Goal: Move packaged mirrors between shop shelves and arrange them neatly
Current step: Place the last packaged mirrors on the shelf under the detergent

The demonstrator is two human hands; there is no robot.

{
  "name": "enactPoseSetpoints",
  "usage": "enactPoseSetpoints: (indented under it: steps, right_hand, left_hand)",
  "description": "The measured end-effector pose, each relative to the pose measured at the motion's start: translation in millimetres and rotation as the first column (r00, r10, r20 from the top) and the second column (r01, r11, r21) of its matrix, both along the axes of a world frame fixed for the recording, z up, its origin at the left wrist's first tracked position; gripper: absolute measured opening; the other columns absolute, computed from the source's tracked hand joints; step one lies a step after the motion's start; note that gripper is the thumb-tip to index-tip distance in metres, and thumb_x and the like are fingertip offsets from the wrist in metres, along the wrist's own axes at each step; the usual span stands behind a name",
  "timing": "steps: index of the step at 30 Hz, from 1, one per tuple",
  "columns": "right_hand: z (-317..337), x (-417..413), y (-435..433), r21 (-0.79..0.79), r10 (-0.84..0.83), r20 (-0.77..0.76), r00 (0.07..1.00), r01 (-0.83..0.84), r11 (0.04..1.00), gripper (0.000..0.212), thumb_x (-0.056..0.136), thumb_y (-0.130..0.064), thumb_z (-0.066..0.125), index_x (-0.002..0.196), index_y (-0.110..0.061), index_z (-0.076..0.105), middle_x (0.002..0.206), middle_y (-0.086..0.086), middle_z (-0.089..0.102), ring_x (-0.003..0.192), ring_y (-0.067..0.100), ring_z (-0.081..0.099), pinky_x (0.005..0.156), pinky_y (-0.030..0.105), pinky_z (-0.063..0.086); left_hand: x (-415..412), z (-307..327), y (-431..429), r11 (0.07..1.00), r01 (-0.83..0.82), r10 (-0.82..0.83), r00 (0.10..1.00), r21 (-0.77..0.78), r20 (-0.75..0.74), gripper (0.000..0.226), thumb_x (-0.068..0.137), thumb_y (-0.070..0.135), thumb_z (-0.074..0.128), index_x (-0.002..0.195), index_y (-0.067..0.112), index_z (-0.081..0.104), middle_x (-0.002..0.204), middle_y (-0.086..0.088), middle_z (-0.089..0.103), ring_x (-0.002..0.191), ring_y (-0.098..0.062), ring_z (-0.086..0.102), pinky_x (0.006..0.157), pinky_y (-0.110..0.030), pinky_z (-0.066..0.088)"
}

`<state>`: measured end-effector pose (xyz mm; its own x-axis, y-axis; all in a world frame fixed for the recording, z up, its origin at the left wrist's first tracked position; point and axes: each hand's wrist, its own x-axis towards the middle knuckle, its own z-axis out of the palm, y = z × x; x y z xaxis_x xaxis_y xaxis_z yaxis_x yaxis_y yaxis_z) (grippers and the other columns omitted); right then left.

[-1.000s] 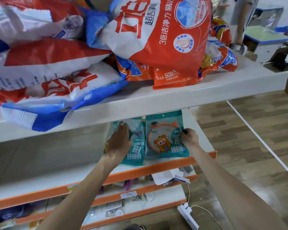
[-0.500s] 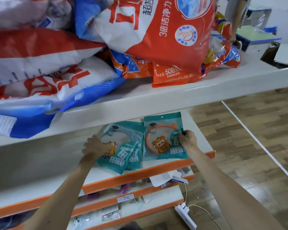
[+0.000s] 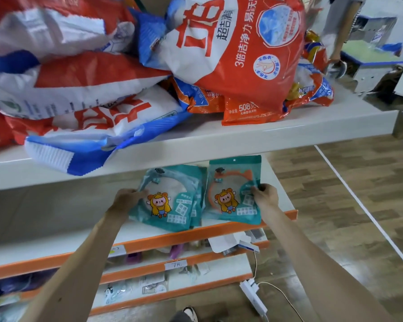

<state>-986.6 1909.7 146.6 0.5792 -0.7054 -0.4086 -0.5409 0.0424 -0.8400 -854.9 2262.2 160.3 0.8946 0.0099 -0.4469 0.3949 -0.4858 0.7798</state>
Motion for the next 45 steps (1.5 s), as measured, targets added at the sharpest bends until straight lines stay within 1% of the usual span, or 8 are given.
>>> enactPoseSetpoints:
  steps: [4,14,17,24,28,33,40,45]
  right_hand:
    - [20.3,-4.3,7.6,-0.062,0.047,0.054,0.997,-0.043,0.997,0.02,0.098,-0.021,0.057,0.112,-0.008,0.064,0.102,0.01,0.069,0.087,0.024,0.068,0.078,0.038,0.058]
    - [58.3,14.8,96.9,-0.092,0.304,0.157,0.94,-0.292,0.952,0.009,0.1,-0.01,0.05,0.099,-0.012,0.059,0.078,-0.001,0.062,0.062,0.008,0.058,0.041,0.01,0.043]
    - [65.0,23.6,150.9,-0.118,0.401,0.169,0.9,-0.386,0.915,0.01,0.099,-0.01,0.052,0.097,-0.014,0.062,0.08,0.002,0.063,0.065,0.014,0.06,0.052,0.019,0.048]
    - [67.9,17.3,304.3,-0.109,0.596,0.179,0.782,-0.587,0.802,0.011,0.094,-0.021,0.063,0.096,-0.012,0.068,0.077,0.006,0.062,0.064,0.019,0.051,0.054,0.026,0.036]
    - [74.3,-5.9,406.6,-0.073,0.642,0.183,0.745,-0.641,0.764,0.018,0.095,-0.011,0.06,0.078,-0.013,0.06,0.07,0.002,0.063,0.056,0.013,0.055,0.041,0.016,0.043]
    - [69.4,-37.5,533.8,0.0,0.711,0.208,0.671,-0.727,0.686,0.012,0.094,-0.012,0.062,0.1,-0.002,0.067,0.083,0.01,0.069,0.067,0.022,0.063,0.063,0.035,0.052]
    - [83.4,-57.2,669.0,0.053,0.797,0.244,0.553,-0.828,0.559,0.016,0.095,-0.006,0.058,0.083,-0.013,0.065,0.089,0.015,0.071,0.078,0.031,0.068,0.077,0.049,0.057]
    - [85.1,-33.0,750.5,0.072,0.811,0.264,0.522,-0.849,0.523,0.01,0.095,-0.013,0.06,0.086,-0.014,0.065,0.091,0.012,0.072,0.081,0.03,0.071,0.077,0.045,0.059]
  left_hand:
    - [-16.9,9.0,17.8,0.976,-0.204,0.201,0.978,-0.069,-0.058,0.018,0.082,0.013,0.075,0.089,0.001,0.065,0.079,-0.013,0.064,0.065,-0.024,0.06,0.064,-0.036,0.053]
    - [-83.9,24.9,133.1,0.832,-0.507,0.505,0.86,-0.225,-0.071,0.033,0.074,0.027,0.083,0.092,0.005,0.067,0.091,-0.016,0.071,0.078,-0.031,0.07,0.08,-0.046,0.058]
    - [-112.9,35.9,179.1,0.788,-0.563,0.565,0.822,-0.25,-0.069,0.031,0.073,0.025,0.084,0.088,0.003,0.069,0.088,-0.017,0.071,0.077,-0.032,0.07,0.08,-0.049,0.058]
    - [-200.5,52.3,315.6,0.648,-0.691,0.735,0.677,-0.321,0.027,0.012,0.084,0.019,0.074,0.085,0.007,0.073,0.09,-0.014,0.07,0.075,-0.027,0.064,0.069,-0.037,0.056]
    - [-264.2,62.3,394.6,0.569,-0.746,0.804,0.592,-0.347,0.045,0.011,0.088,0.013,0.069,0.089,0.002,0.069,0.078,-0.008,0.067,0.062,-0.019,0.063,0.043,-0.02,0.051]
    - [-341.9,63.8,494.4,0.45,-0.8,0.87,0.492,-0.398,-0.005,0.027,0.087,0.018,0.072,0.1,-0.005,0.07,0.093,-0.018,0.072,0.073,-0.031,0.068,0.054,-0.033,0.06]
    - [-400.9,69.5,598.3,0.33,-0.82,0.928,0.372,-0.468,0.003,0.021,0.088,0.019,0.07,0.1,0.001,0.07,0.094,-0.017,0.074,0.081,-0.035,0.071,0.066,-0.041,0.061]
    - [-404.6,64.2,666.7,0.25,-0.838,0.958,0.285,-0.486,0.001,0.013,0.087,0.017,0.072,0.094,0.007,0.07,0.083,-0.01,0.075,0.064,-0.023,0.07,0.047,-0.028,0.055]
